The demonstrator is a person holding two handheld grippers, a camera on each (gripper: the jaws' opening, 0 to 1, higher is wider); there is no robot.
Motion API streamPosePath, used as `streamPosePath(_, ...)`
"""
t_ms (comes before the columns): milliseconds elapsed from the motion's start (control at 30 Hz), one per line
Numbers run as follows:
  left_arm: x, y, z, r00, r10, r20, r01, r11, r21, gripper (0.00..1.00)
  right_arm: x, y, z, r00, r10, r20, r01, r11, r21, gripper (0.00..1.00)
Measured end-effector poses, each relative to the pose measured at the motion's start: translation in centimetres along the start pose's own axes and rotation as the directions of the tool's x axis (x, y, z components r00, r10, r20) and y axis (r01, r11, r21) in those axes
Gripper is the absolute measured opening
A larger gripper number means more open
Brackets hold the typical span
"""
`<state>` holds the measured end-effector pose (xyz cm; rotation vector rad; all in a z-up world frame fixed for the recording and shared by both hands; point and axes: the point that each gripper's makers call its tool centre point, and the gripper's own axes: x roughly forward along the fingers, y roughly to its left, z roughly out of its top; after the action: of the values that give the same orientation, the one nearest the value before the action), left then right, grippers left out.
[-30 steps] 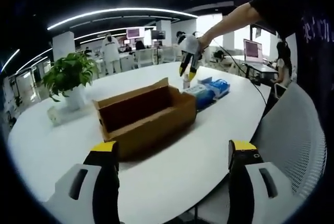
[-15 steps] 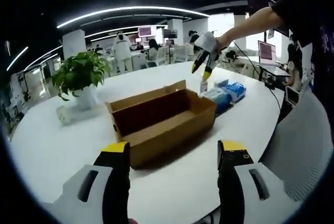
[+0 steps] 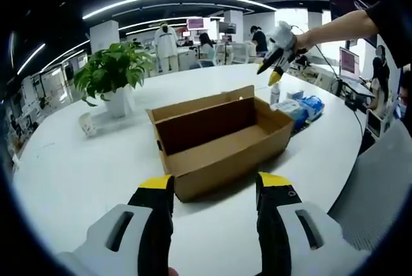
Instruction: Operate the shoe box by opening the lid, removing the specified soft item, and placing it in the target area until the item is outside and the box remains undamaged.
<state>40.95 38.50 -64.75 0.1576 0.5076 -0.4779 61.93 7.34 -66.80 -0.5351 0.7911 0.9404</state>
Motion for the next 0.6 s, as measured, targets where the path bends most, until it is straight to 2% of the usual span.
streamPosePath(33, 1.0, 1.3, 0.4, 0.999, 0.029, -0.014, -0.029, 0.999, 0.017, 0.45, 0.0, 0.0, -0.1, 1.000, -0.001, -0.003, 0.001, 1.000, 0.007, 0.53)
streamPosePath(167, 2.1, 2.5, 0.5, 0.998, 0.049, -0.025, -0.050, 0.999, -0.023, 0.39, 0.4, -0.1, 0.0, 1.000, 0.000, -0.001, 0.000, 0.997, 0.078, 0.52)
streamPosePath(267, 2.9, 3.4, 0.2, 0.997, 0.068, -0.040, -0.070, 0.997, -0.041, 0.35, 0.7, 0.4, 0.0, 1.000, 0.018, 0.005, -0.018, 0.991, 0.132, 0.45)
streamPosePath(367, 3.7, 4.3, 0.0, 0.995, 0.086, -0.046, -0.089, 0.994, -0.066, 0.33, 1.0, 0.1, 0.1, 1.000, 0.004, 0.017, -0.007, 0.987, 0.158, 0.47)
streamPosePath(500, 4.6, 5.2, -0.6, 0.992, 0.106, -0.072, -0.114, 0.987, -0.111, 0.26, 1.4, 0.3, 0.9, 0.998, 0.006, 0.059, -0.019, 0.975, 0.219, 0.46)
streamPosePath(600, 5.4, 5.6, -1.2, 0.989, 0.119, -0.089, -0.131, 0.981, -0.147, 0.24, 1.7, -0.4, 1.7, 0.995, -0.016, 0.100, -0.013, 0.959, 0.283, 0.46)
